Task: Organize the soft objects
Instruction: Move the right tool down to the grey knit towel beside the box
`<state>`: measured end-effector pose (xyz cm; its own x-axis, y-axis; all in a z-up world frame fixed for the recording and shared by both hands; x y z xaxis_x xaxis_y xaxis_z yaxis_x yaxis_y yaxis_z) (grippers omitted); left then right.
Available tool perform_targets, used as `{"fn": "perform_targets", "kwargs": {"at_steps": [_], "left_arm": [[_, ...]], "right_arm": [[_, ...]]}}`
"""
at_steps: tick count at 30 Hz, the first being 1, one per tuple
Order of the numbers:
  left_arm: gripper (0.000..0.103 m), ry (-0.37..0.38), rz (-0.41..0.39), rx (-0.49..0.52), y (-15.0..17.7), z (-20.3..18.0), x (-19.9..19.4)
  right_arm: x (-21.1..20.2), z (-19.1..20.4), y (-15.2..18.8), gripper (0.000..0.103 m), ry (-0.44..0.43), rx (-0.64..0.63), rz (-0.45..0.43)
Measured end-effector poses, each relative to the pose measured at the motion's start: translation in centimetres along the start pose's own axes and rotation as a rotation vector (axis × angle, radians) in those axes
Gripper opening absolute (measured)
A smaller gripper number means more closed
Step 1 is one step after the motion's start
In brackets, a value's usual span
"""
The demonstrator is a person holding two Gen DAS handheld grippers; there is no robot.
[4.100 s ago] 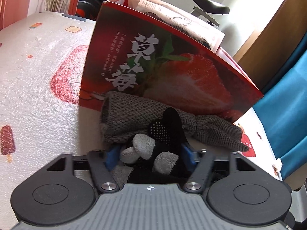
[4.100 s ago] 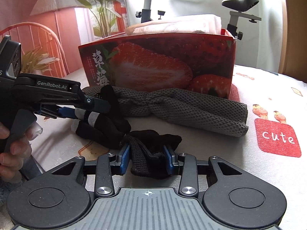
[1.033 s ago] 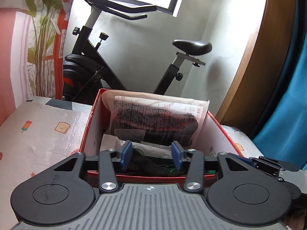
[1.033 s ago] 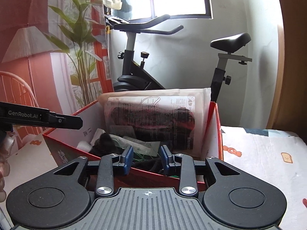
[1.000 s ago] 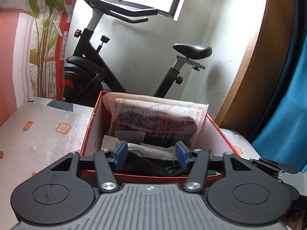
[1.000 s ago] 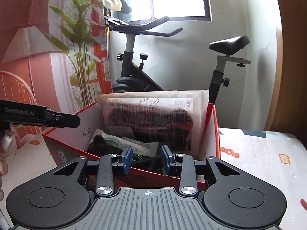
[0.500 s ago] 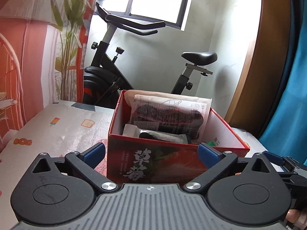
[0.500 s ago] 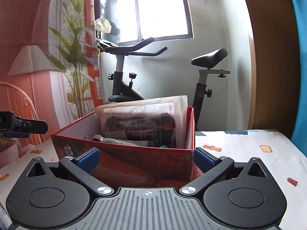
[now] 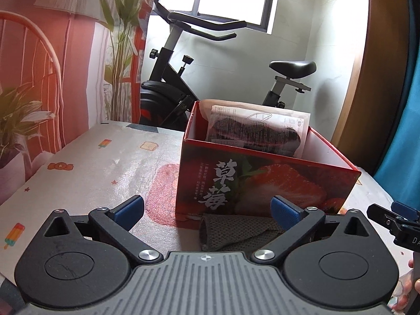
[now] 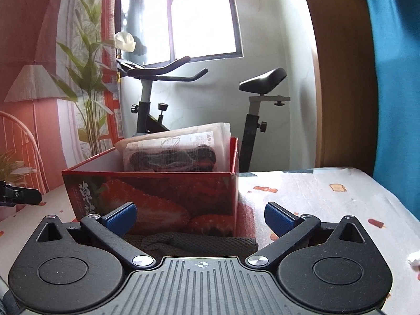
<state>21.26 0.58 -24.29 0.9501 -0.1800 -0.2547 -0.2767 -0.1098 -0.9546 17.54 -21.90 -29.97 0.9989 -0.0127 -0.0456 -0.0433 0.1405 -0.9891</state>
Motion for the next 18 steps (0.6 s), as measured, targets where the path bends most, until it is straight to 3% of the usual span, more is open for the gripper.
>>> {"fn": "perform_targets", "kwargs": {"at_steps": [4, 18], "left_arm": [[0.103, -0.029, -0.004, 0.015, 0.9, 0.5, -0.2], [0.103, -0.070, 0.114, -0.029, 3.8, 1.8, 2.5]], "right_arm": [[0.4, -0.8, 1.8, 0.103, 0.031, 0.000, 0.046], [3.8, -2.9, 5.1, 0.096, 0.030, 0.094, 0.178]]}}
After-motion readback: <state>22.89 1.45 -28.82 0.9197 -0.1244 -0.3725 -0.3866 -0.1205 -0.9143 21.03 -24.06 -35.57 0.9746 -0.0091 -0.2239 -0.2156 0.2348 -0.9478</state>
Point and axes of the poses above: each gripper's, at about its wrist camera, not at the fingertips, and x roughly the way its jaws point, z to its left, y to its underside, the point moved 7 cm from there along x, roughly the way its jaws point, and after that the axes turned 13 degrees about -z, right-handed, at the moved point
